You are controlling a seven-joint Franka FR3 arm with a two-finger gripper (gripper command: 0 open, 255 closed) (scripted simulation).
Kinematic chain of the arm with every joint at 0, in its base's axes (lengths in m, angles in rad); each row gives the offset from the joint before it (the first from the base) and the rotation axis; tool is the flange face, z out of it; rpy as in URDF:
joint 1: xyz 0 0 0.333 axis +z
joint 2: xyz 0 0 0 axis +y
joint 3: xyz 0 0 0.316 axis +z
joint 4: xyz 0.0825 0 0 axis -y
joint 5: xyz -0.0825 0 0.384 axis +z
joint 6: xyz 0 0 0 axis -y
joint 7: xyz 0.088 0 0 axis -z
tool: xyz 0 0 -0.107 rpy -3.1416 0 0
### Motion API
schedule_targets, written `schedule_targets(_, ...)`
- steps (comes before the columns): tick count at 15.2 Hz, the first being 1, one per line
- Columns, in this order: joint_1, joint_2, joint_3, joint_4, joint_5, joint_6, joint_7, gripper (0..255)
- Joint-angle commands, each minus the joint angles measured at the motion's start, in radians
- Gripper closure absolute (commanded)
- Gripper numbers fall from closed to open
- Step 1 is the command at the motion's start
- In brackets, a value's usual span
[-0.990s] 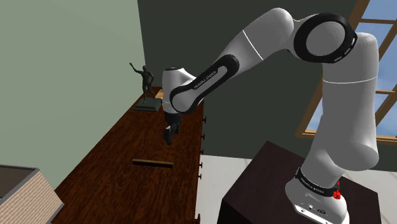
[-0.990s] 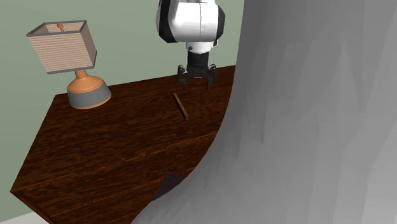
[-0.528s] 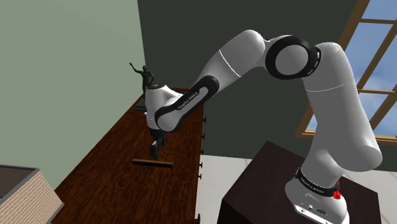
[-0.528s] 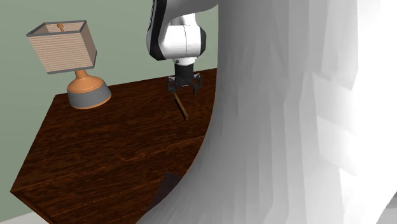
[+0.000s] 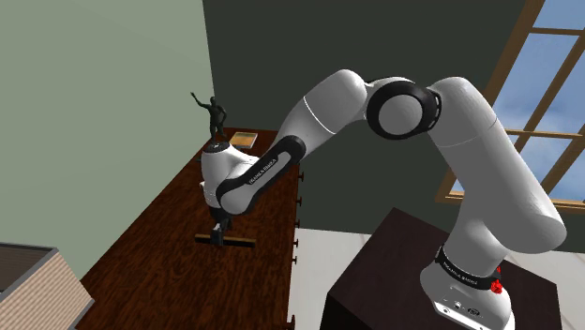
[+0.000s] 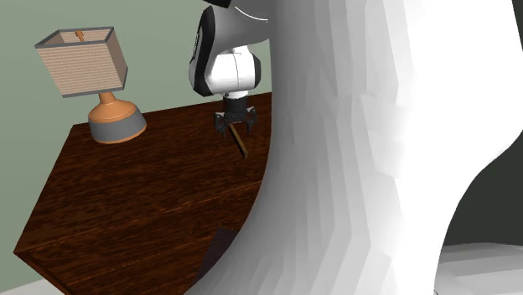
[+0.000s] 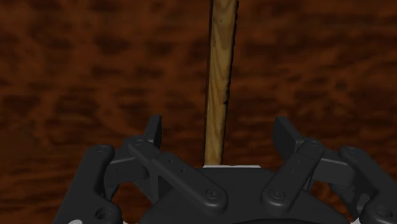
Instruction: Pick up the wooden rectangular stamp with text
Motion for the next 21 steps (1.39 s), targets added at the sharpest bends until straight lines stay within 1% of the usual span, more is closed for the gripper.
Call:
schedule_targets(1, 0.003, 0.022, -0.003, 0.007, -0.003, 0.015, 0.001, 0)
schedule_targets(3, 0.005, 0.049, -0.006, 0.015, -0.006, 0.034, 0.003, 0)
schedule_targets(5, 0.005, 0.049, -0.006, 0.015, -0.006, 0.034, 0.003, 0)
schedule_targets(6, 0.005, 0.048, -0.006, 0.015, -0.006, 0.034, 0.003, 255)
schedule_targets(14, 0.005, 0.043, -0.006, 0.004, -0.006, 0.039, 0.004, 255)
schedule_targets(15, 0.005, 0.049, -0.006, 0.015, -0.006, 0.034, 0.003, 255)
schedule_targets(21, -0.001, -0.013, 0.002, -0.002, 0.001, -0.011, -0.001, 255)
